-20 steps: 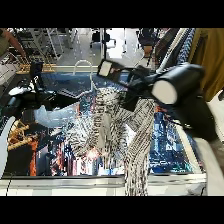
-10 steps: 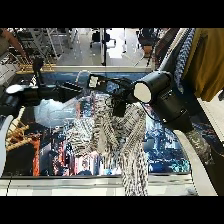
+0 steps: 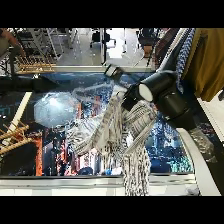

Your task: Fold the clothes and pants, and hang the long-sleeved shirts on hangers.

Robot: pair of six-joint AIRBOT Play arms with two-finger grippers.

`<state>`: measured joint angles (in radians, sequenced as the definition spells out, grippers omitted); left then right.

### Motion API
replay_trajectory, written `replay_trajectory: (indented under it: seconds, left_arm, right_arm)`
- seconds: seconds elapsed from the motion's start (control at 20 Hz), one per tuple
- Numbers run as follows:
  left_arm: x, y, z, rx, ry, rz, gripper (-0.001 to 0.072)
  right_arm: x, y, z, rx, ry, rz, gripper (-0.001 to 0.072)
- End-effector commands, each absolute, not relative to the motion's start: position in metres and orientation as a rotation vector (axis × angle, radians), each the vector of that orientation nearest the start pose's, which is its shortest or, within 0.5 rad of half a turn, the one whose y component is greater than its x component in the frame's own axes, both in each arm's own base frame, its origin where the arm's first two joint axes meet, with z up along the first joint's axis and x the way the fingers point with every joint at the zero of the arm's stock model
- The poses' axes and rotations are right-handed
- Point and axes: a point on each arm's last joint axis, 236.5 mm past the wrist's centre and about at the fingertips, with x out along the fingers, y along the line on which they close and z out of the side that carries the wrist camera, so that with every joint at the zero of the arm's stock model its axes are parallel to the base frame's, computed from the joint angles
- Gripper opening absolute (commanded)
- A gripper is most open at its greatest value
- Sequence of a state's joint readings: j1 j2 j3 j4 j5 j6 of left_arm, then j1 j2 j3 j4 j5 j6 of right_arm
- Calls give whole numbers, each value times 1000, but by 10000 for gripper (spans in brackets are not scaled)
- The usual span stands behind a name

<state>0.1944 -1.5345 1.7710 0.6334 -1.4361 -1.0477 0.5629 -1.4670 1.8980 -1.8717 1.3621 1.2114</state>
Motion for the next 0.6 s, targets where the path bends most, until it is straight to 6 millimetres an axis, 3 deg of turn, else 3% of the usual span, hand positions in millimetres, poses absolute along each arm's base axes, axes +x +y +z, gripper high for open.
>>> replay_trajectory:
  seconds: [0.0, 0.1, 0.2, 0.25, 0.35, 0.4, 0.55]
  left_arm:
    - [433, -138, 141, -299, 1033, -833, 437]
    - [404, -211, 122, -340, 1037, -1047, 434]
    - [378, -255, 84, -327, 1109, -1087, 451]
    - [362, -271, 67, -330, 1156, -1104, 510]
    - [340, -290, 39, -340, 1226, -1096, 510]
    - [341, -292, 24, -365, 1242, -1039, 510]
    - [370, -282, -9, -424, 1190, -859, 529]
  right_arm:
    - [452, 169, 250, -605, 678, 259, 17]
    - [452, 169, 267, -583, 632, 253, 17]
    - [452, 169, 271, -578, 624, 251, 17]
    - [451, 169, 272, -577, 622, 251, 17]
    - [451, 169, 272, -577, 620, 251, 18]
    - [451, 169, 272, -575, 621, 253, 18]
    - [449, 173, 271, -567, 625, 267, 18]
